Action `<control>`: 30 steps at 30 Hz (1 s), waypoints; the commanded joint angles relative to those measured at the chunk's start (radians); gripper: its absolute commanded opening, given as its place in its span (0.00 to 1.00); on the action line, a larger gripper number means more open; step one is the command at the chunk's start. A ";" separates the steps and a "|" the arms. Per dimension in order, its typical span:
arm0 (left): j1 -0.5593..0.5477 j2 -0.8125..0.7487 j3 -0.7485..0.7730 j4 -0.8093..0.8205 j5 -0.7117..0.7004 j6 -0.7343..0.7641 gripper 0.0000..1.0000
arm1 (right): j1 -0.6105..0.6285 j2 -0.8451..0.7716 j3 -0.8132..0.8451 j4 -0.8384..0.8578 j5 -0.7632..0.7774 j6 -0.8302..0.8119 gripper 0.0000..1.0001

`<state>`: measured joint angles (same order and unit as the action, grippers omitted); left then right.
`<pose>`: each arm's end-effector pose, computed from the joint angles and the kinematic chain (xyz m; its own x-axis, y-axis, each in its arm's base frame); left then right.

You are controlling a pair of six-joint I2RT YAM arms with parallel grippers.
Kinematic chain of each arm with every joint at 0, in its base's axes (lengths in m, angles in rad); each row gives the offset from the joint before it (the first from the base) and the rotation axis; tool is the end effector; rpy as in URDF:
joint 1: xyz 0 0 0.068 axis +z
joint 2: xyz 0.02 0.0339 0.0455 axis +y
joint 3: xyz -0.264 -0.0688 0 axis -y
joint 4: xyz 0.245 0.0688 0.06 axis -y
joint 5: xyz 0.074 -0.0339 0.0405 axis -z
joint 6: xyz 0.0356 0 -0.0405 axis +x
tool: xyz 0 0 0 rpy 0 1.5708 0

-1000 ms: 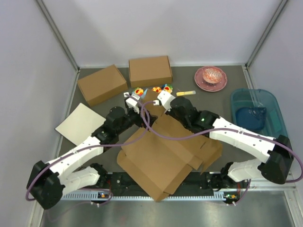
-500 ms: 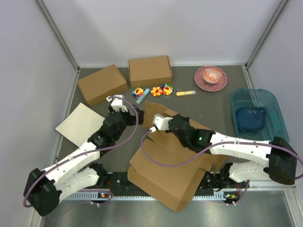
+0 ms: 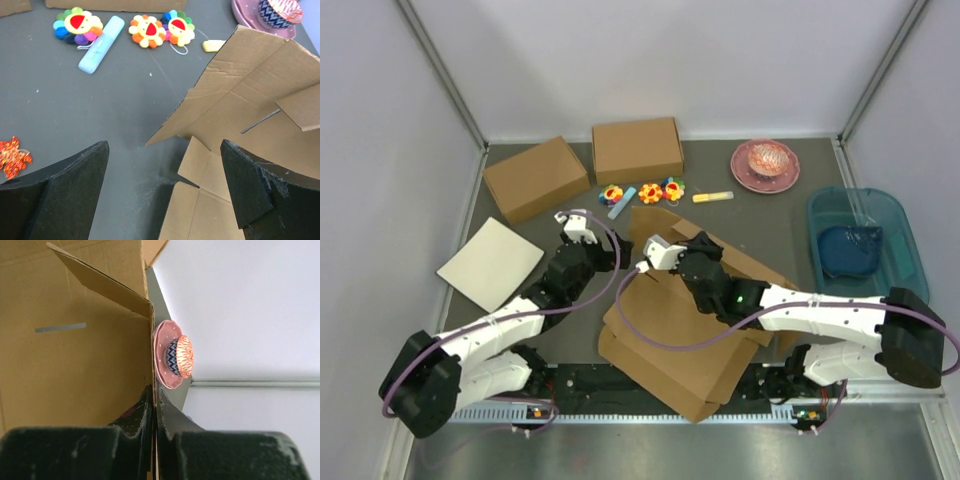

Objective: Fold the paper box

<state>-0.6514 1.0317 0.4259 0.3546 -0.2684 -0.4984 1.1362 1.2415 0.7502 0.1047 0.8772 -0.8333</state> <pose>0.1846 -0.1289 0.2229 -0.3554 -0.3086 -0.8823 0.2396 0.8823 -0.4051 0.1379 0.2321 0.2642 0.1005 -0.9073 -0.4082 -0.3058 0.3623 -0.8805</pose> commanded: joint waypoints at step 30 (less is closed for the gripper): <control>0.027 0.094 -0.053 0.043 0.396 -0.270 0.44 | 0.031 -0.024 -0.006 -0.020 0.065 0.226 0.00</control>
<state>-0.6228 1.0847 0.3523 0.3916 0.1173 -0.6910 1.1519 1.2381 0.7033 0.1261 0.9363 -0.6952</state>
